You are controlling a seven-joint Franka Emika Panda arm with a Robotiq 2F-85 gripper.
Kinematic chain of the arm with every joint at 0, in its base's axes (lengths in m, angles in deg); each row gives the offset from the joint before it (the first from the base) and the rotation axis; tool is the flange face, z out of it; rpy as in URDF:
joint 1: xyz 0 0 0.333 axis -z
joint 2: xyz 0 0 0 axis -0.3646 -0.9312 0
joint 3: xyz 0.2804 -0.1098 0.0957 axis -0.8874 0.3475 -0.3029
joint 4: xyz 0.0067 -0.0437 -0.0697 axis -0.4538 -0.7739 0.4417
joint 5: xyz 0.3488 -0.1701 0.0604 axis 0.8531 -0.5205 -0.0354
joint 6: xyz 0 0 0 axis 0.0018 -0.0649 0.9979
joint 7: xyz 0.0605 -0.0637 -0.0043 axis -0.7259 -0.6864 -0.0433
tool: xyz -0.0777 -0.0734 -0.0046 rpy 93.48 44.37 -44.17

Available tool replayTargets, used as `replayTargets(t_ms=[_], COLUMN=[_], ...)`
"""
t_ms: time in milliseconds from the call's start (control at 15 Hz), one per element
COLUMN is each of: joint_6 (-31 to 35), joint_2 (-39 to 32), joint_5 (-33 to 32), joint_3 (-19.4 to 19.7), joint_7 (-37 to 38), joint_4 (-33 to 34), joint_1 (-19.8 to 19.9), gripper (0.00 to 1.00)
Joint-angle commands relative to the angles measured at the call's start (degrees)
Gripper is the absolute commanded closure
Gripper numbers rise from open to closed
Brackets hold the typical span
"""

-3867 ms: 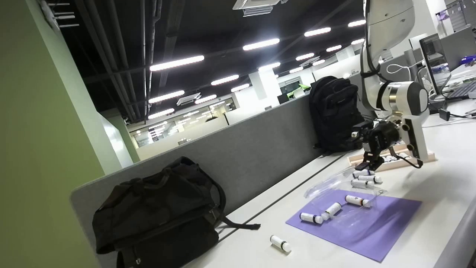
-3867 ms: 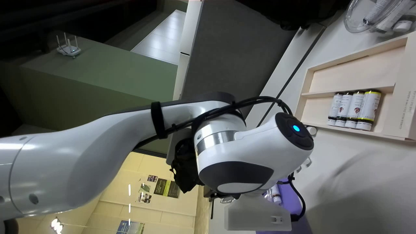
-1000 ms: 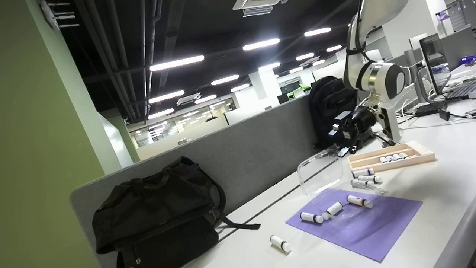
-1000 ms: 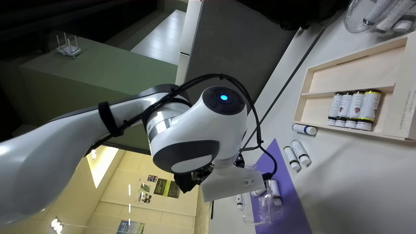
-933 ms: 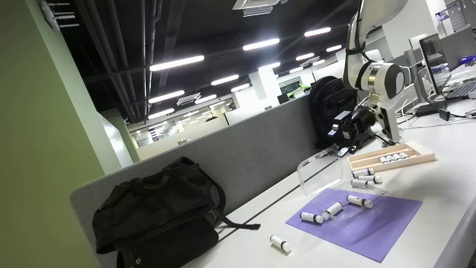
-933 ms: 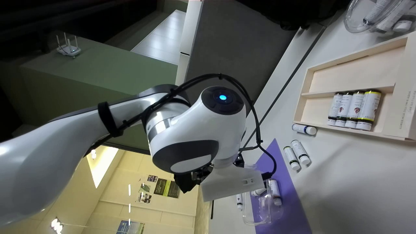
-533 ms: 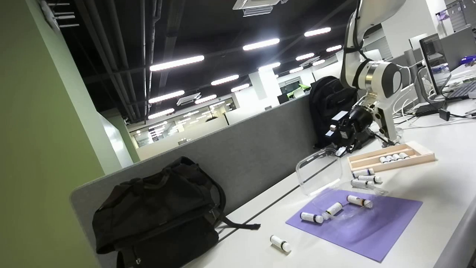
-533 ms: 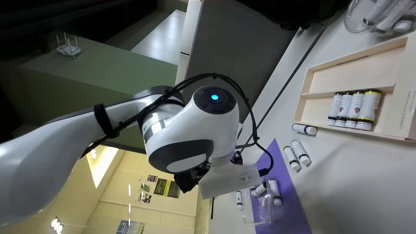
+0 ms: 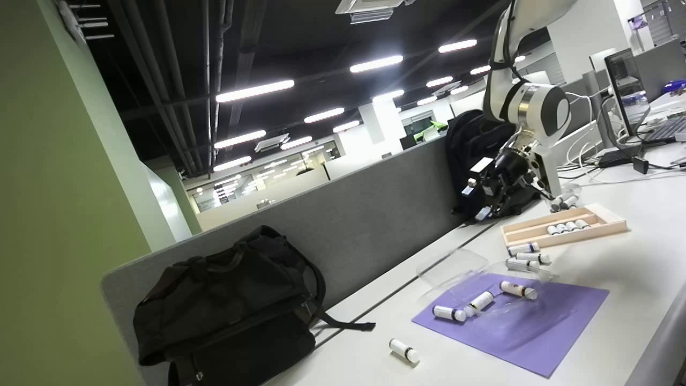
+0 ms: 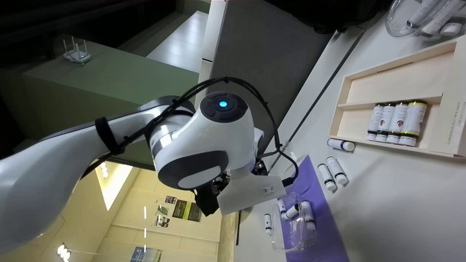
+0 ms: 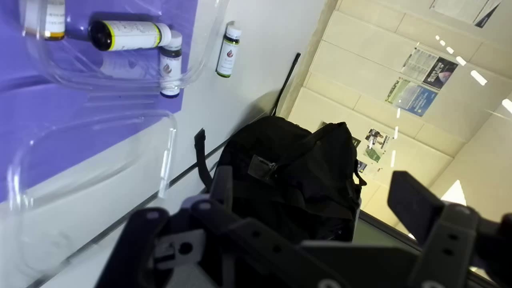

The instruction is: Open the lid of the transparent bowl

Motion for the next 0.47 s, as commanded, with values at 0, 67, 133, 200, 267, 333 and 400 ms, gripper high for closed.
replayTargets(t_ms=[0, 67, 133, 200, 267, 333, 400], joint_6=[1.2, 1.1, 0.8, 0.3, 0.4, 0.4, 0.4], joint_2=[0.1, -0.1, -0.2, 0.1, -0.1, -0.1, -0.2], joint_5=[-0.2, -0.4, -0.7, -2.0, -0.5, -0.5, -0.5], joint_3=[-0.2, -0.2, -0.2, -0.1, -0.3, -0.3, -0.3], joint_7=[4.0, 4.6, 5.4, 6.9, 2.7, 2.8, 2.6], joint_4=[2.4, 3.1, 3.6, 3.9, 2.3, 2.5, 2.4], joint_1=[-0.2, -0.1, 0.0, 0.0, 0.3, 0.3, 0.3], gripper=[0.00, 0.00, 0.00, 0.00, 0.00, 0.00, 0.00])
